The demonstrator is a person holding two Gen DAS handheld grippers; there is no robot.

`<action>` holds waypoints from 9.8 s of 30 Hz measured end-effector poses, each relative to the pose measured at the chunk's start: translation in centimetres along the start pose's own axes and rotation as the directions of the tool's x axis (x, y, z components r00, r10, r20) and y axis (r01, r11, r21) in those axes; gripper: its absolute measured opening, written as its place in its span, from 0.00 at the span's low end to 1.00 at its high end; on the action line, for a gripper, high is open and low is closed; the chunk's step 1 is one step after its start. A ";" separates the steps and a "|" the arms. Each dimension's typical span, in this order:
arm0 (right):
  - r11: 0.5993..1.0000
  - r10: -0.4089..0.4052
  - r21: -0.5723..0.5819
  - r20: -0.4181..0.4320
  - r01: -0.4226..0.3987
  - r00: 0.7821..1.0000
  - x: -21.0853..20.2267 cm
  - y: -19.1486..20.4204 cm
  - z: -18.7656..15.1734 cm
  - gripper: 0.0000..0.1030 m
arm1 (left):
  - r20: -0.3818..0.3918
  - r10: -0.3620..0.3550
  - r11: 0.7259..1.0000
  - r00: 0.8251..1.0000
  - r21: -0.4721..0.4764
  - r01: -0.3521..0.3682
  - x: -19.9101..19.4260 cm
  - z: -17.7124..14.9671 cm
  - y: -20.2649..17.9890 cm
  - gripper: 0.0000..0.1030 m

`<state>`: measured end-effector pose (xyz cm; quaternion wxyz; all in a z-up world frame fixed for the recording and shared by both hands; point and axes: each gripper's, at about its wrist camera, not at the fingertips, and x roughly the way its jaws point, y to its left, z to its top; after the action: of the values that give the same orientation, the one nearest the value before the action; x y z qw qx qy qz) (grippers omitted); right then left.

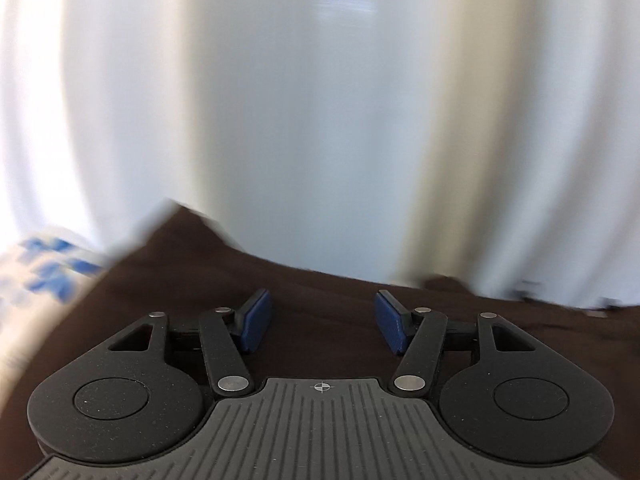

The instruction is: Fold large clothes

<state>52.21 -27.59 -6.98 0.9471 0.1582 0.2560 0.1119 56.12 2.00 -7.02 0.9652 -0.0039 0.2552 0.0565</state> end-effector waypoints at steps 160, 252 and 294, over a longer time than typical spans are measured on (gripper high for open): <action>0.965 -0.242 -0.133 -0.105 0.227 0.965 -11.8 5.0 -8.3 0.00 | -0.157 -0.239 0.967 0.958 0.057 0.250 -13.6 -7.6 -8.0 0.77; 0.988 -0.141 0.040 -0.121 0.146 0.983 -29.6 7.8 -17.7 0.22 | -0.229 -0.490 0.728 0.841 -0.638 0.250 -24.4 -16.9 21.5 0.79; 0.996 -0.075 0.027 -0.218 0.083 0.973 -19.3 10.9 -14.1 0.04 | -0.107 -0.797 0.554 0.595 -0.522 0.649 -24.9 -3.8 11.6 0.34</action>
<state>27.19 -19.75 -5.97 0.9142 0.1519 0.3658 0.0862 31.45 10.72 2.25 0.8150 -0.3320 0.3691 -0.2987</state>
